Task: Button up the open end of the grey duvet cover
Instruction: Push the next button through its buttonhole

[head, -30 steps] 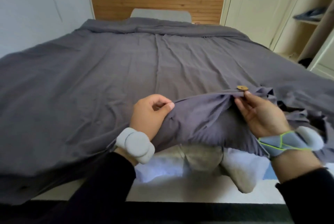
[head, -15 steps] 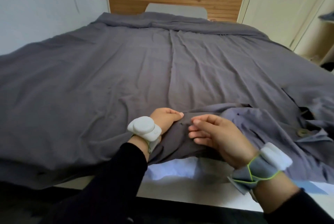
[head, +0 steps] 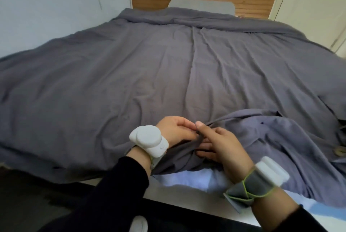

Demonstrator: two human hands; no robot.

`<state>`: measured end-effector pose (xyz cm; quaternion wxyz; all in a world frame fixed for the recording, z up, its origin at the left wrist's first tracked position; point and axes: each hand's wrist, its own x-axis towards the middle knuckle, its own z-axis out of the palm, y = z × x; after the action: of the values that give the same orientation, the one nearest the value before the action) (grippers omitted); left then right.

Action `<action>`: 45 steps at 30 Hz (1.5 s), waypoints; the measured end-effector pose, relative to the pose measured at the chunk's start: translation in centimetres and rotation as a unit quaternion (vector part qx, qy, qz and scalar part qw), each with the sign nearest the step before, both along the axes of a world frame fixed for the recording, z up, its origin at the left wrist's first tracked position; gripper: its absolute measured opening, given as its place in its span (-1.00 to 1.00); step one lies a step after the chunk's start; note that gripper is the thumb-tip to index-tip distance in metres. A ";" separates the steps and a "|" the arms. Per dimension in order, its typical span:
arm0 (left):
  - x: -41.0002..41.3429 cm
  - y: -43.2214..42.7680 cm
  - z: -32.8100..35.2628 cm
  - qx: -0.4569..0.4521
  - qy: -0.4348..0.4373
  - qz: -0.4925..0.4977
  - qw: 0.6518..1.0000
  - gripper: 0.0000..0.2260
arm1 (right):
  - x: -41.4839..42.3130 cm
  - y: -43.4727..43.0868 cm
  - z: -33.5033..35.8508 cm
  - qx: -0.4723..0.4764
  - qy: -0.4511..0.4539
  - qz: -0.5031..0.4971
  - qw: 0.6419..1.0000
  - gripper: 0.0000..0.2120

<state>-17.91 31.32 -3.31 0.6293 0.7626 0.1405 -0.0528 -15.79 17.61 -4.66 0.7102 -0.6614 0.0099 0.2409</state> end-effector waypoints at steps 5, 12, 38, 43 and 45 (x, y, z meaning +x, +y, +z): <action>-1.2 0.3 0.0 0.091 -0.019 -0.012 0.996 -0.88 | -0.4 -0.5 -0.5 0.006 -0.014 -0.003 1.000 -0.84; -1.7 0.5 -0.3 0.059 -0.021 0.066 0.996 -0.89 | -1.0 -1.9 -0.1 0.045 0.023 0.032 0.998 -0.77; -1.9 0.7 0.7 -0.027 -0.095 0.089 0.991 -0.94 | -2.2 -1.0 0.6 -0.032 -0.052 0.015 0.998 -0.87; -2.3 0.4 0.9 -0.060 -0.089 0.058 0.993 -0.96 | -2.4 -0.4 0.4 -0.032 -0.070 0.017 0.997 -0.92; -2.5 0.5 0.9 -0.054 -0.080 0.056 0.994 -0.91 | -2.4 -0.2 0.3 -0.020 -0.071 0.016 0.997 -0.93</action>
<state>-20.38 31.85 -2.38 0.6805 0.7203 0.1291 0.0368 -18.23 17.40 -4.37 0.6917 -0.6912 -0.0457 0.2045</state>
